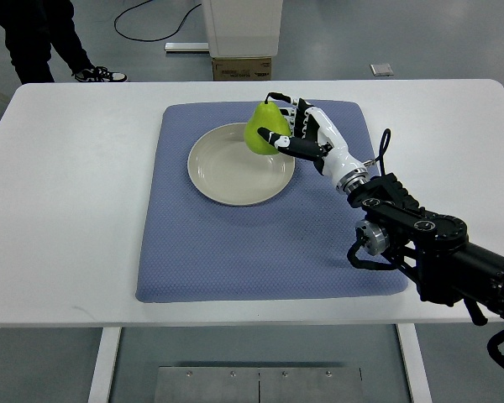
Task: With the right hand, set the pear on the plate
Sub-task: 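Lift the pear with the right hand and carry it over the plate, then lower the pear onto the plate center with the right hand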
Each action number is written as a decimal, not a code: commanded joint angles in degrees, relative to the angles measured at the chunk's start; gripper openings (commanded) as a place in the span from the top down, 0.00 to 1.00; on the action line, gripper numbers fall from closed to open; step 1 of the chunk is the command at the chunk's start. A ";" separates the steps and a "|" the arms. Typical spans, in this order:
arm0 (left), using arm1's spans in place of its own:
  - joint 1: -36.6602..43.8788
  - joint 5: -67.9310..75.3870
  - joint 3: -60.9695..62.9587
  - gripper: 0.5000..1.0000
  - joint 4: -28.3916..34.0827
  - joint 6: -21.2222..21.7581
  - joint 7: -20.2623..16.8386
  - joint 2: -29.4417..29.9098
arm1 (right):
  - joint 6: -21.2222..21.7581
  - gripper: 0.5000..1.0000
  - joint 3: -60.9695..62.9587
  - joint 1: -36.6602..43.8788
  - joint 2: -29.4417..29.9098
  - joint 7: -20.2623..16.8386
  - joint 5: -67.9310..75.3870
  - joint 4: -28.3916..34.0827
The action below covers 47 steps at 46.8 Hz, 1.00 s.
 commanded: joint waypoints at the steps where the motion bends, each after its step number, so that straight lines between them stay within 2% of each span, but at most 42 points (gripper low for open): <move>1: 0.00 0.00 0.00 0.00 -0.01 0.00 -0.06 0.00 | 0.45 1.00 0.00 -0.09 0.00 0.00 -0.02 0.40; 22: 0.00 0.00 -0.09 0.00 -0.01 0.00 0.03 0.00 | 0.72 1.00 -2.64 -0.62 0.00 0.00 -0.02 1.11; 47: 0.00 0.00 0.00 0.00 -0.01 0.00 -0.06 0.00 | -0.16 1.00 -5.36 -2.46 0.00 0.00 0.24 -1.00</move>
